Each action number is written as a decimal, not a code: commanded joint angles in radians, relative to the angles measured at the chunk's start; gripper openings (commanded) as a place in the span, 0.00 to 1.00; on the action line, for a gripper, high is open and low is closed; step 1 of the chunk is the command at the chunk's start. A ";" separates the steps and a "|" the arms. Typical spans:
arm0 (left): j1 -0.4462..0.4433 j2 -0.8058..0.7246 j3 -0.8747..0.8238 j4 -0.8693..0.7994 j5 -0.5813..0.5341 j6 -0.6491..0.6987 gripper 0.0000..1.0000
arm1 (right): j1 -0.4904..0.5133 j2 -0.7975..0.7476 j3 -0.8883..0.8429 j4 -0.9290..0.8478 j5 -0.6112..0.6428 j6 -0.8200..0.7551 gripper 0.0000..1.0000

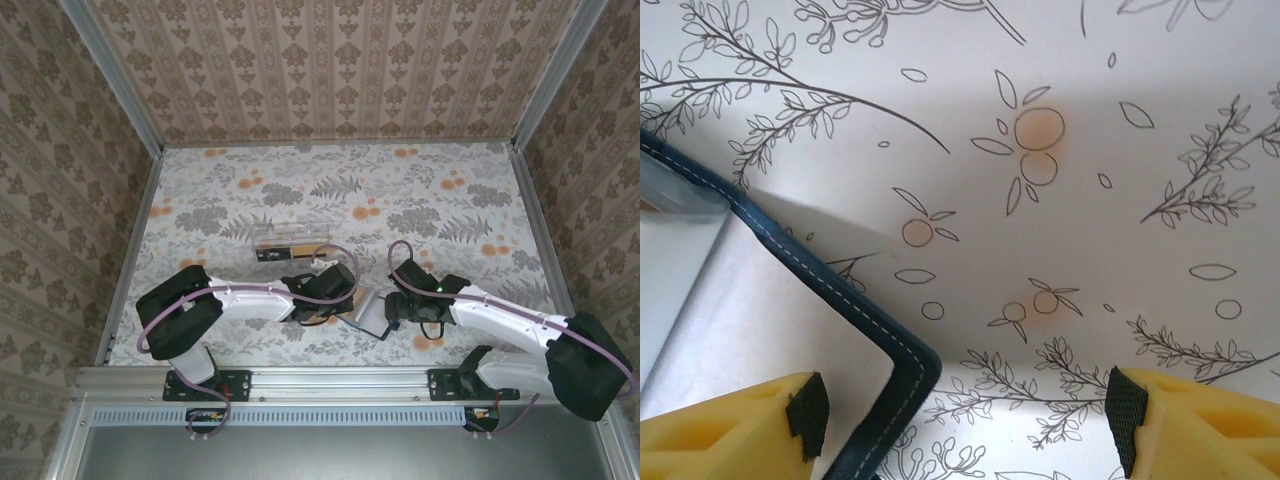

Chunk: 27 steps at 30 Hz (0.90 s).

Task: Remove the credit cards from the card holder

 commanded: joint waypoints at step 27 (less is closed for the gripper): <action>-0.016 -0.076 -0.088 -0.175 -0.135 -0.074 0.00 | 0.002 -0.180 -0.071 0.119 -0.220 0.124 0.47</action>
